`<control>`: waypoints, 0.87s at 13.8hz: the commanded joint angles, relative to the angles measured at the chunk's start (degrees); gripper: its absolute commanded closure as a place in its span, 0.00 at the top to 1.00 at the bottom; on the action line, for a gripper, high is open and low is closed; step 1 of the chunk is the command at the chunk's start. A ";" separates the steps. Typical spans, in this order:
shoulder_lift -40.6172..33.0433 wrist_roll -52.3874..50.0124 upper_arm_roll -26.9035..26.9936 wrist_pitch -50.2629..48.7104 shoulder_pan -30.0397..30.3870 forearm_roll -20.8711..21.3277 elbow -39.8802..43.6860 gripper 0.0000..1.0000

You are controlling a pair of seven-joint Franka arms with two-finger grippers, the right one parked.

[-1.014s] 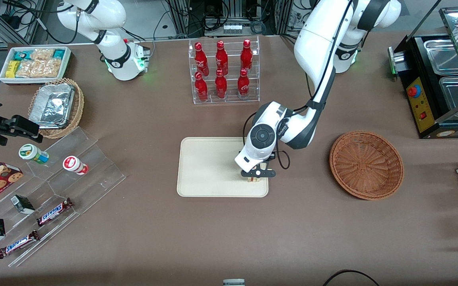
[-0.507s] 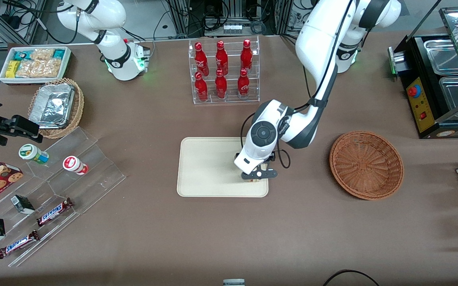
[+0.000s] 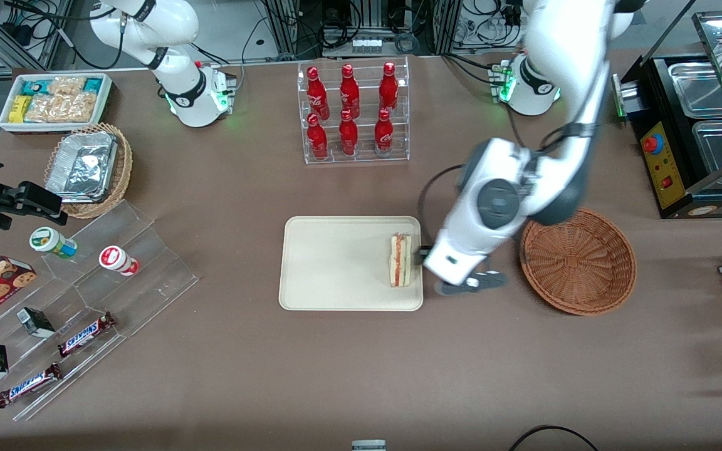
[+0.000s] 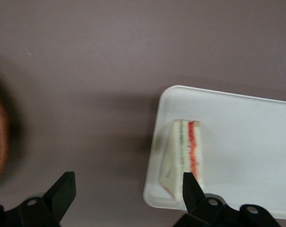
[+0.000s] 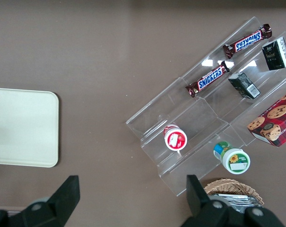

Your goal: Place sandwich from basket to tray

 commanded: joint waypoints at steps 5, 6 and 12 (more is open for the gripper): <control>-12.32 13.22 -0.24 -3.62 7.44 4.62 -7.16 1.00; -13.39 15.50 -0.15 -4.75 8.68 4.62 -7.08 1.00; -22.42 15.44 -0.15 -10.30 11.59 4.88 -8.82 1.00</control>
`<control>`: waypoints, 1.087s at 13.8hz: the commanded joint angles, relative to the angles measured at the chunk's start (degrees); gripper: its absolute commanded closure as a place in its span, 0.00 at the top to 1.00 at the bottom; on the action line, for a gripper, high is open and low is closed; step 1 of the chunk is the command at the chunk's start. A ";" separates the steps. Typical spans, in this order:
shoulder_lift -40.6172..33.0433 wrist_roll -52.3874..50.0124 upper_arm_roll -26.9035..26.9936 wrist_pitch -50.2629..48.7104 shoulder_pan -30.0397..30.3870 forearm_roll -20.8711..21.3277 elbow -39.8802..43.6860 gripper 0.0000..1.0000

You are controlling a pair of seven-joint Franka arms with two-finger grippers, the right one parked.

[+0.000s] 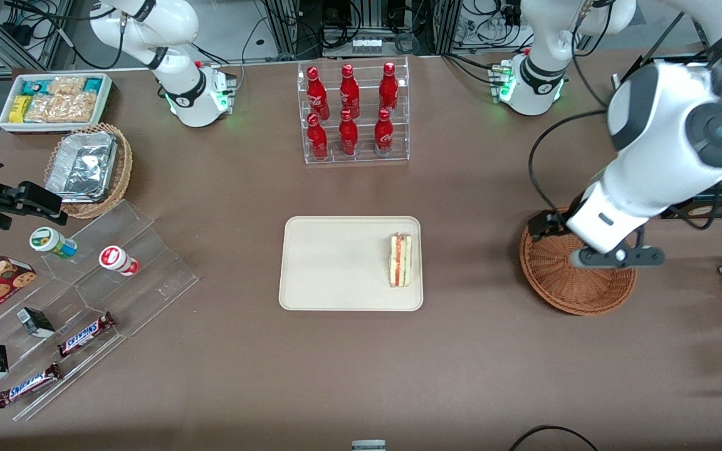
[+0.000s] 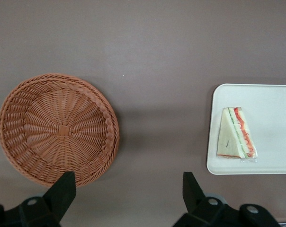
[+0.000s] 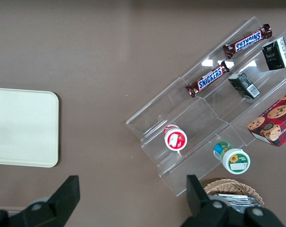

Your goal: Place sandwich from basket to tray

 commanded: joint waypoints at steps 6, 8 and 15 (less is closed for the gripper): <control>-10.95 0.25 -1.15 -4.40 4.62 3.68 -6.00 1.00; -10.08 0.33 -0.71 -7.47 4.89 3.77 -3.80 1.00; -9.81 0.77 -2.03 -8.36 8.14 4.73 -3.62 1.00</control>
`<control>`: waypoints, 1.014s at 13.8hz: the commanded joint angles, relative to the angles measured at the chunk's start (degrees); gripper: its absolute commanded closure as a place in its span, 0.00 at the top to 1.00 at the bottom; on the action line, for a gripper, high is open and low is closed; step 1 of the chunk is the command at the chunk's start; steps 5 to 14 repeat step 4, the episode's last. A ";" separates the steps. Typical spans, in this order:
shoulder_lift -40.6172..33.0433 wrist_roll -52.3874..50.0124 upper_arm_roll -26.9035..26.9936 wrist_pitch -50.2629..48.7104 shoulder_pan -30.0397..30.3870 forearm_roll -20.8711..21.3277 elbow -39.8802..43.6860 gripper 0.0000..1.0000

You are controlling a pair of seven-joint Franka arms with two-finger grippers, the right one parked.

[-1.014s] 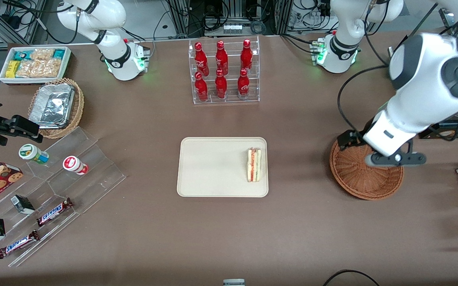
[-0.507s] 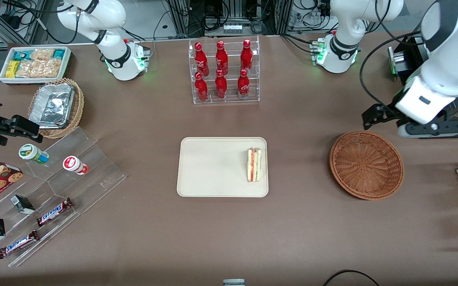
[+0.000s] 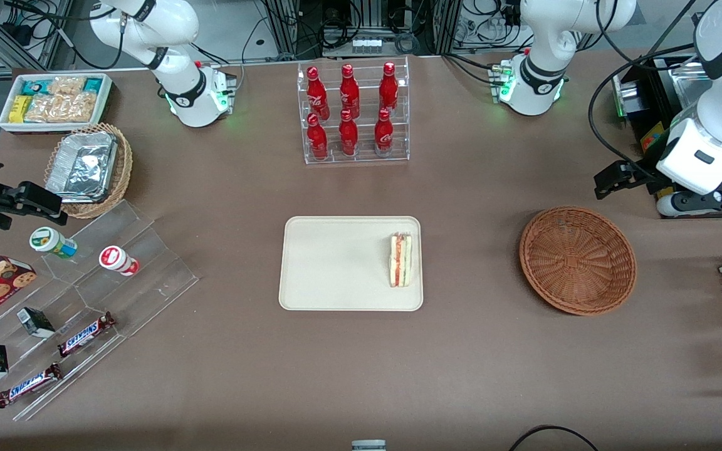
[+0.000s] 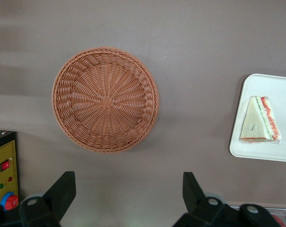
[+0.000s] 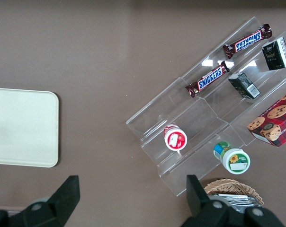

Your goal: Place sandwich from basket to tray

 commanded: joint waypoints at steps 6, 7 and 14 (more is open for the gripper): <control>0.28 0.66 -1.23 -0.79 0.98 2.87 1.16 1.00; 0.28 0.66 -1.23 -0.79 0.98 2.87 1.16 1.00; 0.28 0.66 -1.23 -0.79 0.98 2.87 1.16 1.00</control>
